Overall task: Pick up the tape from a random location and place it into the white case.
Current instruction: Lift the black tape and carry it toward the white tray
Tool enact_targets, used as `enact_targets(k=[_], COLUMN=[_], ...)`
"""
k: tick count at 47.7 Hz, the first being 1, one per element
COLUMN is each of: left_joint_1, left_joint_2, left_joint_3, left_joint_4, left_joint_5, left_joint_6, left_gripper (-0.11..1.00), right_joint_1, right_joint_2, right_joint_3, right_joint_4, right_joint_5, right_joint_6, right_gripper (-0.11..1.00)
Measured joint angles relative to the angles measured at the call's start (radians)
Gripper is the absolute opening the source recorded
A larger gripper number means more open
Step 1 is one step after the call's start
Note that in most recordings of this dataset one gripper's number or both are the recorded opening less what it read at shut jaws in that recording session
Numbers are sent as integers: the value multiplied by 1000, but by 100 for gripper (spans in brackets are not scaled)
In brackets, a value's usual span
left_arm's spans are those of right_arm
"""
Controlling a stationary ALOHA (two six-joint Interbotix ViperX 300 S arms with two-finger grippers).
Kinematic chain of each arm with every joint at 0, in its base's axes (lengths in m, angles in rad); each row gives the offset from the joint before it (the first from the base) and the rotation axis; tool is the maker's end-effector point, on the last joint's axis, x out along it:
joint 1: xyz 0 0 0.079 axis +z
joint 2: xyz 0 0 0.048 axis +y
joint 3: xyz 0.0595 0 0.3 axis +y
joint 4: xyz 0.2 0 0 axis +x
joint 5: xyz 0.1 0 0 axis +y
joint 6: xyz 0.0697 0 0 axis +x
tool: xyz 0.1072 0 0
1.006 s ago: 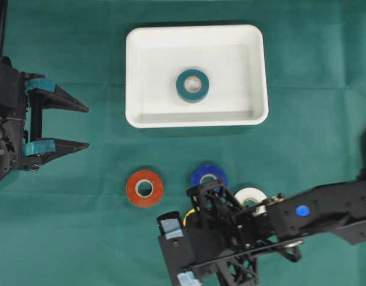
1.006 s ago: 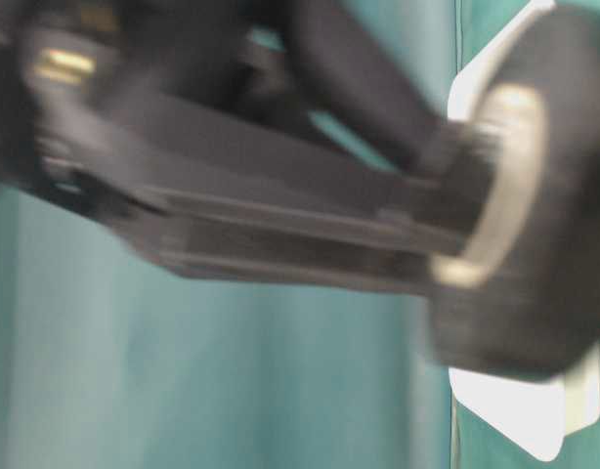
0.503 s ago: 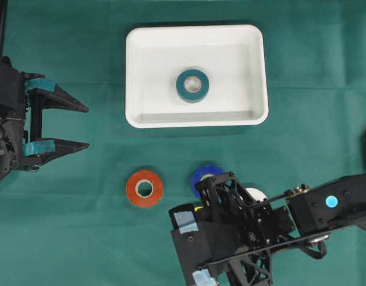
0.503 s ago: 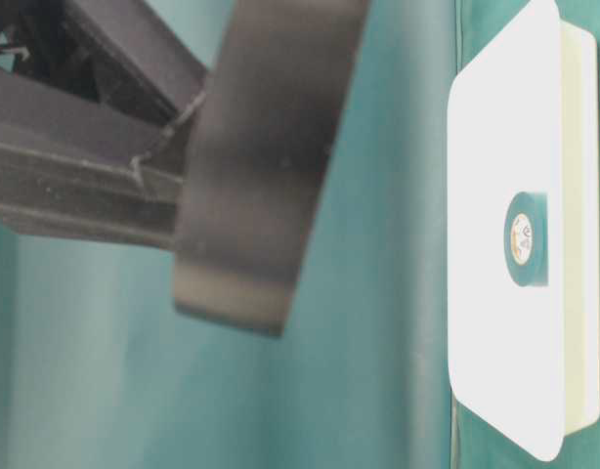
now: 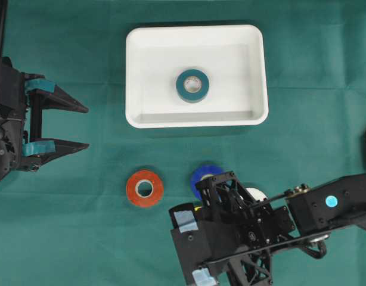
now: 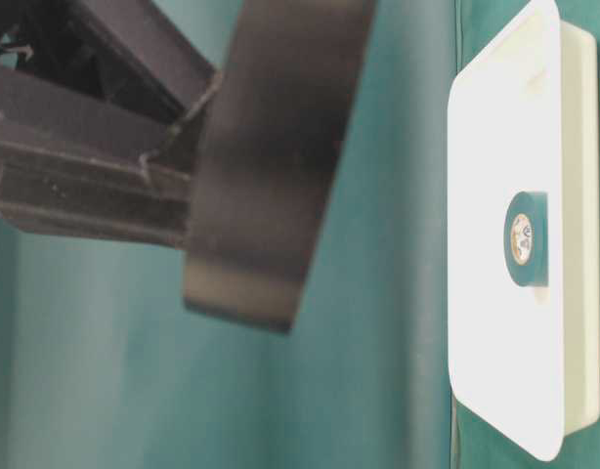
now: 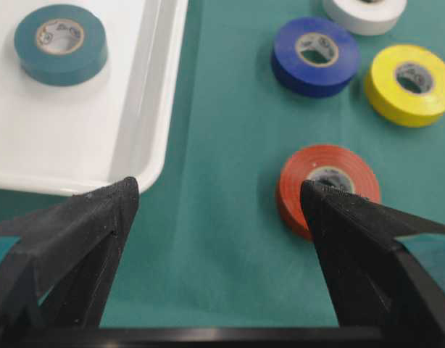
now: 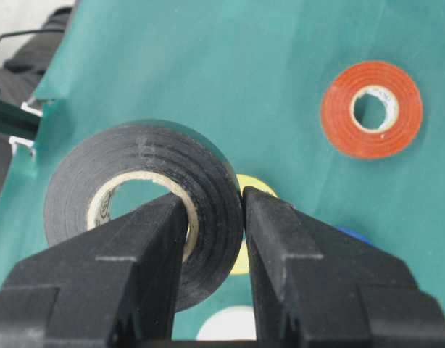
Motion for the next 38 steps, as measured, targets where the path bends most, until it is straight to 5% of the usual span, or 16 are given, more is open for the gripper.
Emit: enact_targets(k=[25, 38], left_joint_1=[0, 0], left_joint_2=[0, 0], left_joint_3=[2, 2], left_joint_4=[2, 0], left_joint_5=[2, 0], left_joint_6=[-2, -2], left_gripper=[99, 99], right_joint_1=[-43, -239], right_joint_2=[0, 0], right_joint_3=[9, 35], right_joint_4=[-25, -91], right_joint_5=[0, -3], right_joint_6=[3, 2], right_gripper=[27, 27])
